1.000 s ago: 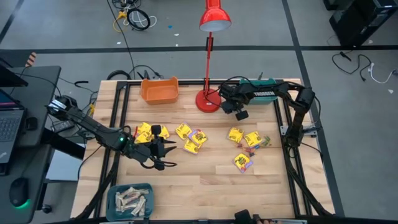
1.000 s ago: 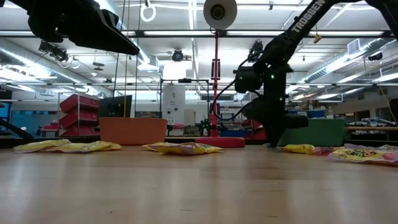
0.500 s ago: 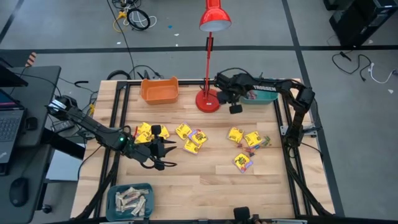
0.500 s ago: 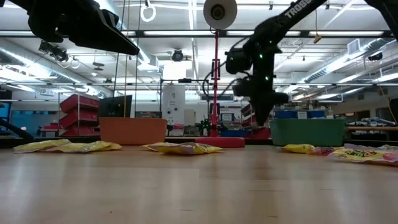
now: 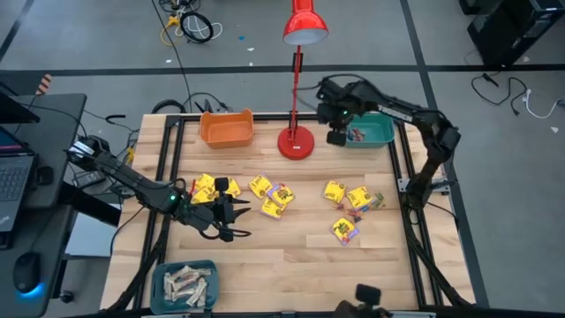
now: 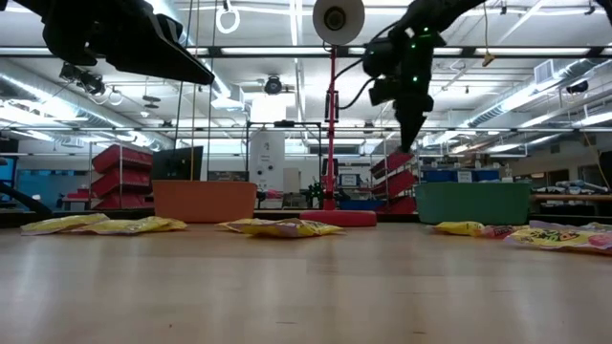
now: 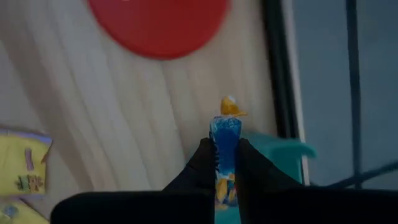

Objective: Sort candy
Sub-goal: Put the small blue candy into the green bin

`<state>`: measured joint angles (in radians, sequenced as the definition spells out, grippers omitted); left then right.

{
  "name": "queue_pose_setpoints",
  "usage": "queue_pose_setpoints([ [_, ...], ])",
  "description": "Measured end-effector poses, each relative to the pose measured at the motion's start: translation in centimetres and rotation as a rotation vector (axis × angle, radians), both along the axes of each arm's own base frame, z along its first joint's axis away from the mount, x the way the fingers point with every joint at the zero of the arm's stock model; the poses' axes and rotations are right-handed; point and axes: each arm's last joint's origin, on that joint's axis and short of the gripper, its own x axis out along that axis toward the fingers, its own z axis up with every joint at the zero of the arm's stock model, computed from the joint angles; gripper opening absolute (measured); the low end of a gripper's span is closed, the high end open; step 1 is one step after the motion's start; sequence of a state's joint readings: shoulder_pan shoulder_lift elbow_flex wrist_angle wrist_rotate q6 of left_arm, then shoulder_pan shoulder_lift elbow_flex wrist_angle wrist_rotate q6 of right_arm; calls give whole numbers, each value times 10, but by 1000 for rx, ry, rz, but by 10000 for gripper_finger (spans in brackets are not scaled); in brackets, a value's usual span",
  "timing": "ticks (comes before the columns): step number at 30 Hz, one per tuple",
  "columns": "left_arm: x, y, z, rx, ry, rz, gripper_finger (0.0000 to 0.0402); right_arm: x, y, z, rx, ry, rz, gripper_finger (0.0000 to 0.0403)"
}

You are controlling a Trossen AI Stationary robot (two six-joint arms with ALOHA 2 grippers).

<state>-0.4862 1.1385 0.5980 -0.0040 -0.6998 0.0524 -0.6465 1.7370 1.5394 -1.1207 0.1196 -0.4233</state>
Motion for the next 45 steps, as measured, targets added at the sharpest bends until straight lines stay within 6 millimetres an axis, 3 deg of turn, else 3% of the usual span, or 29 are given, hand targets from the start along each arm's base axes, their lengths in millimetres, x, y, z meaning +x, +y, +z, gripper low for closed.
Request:
queue_pose_setpoints([
  [5,0,0,0,1,1,0,88,-26,-11,21,-28,-88,-227,23],
  [11,0,0,0,0,1,0,88,-61,-25,28,30,-103,-588,23],
  [16,0,0,0,0,1,0,88,-89,-36,10,96,-40,-821,23],
  [24,0,0,0,-2,2,1,88,-121,-54,-24,114,-23,-984,23],
  [35,0,0,0,-4,0,2,88,-129,-60,-45,98,-65,-1076,22],
  [45,0,0,0,-4,1,1,88,-132,-55,-79,88,-98,-1128,22],
])
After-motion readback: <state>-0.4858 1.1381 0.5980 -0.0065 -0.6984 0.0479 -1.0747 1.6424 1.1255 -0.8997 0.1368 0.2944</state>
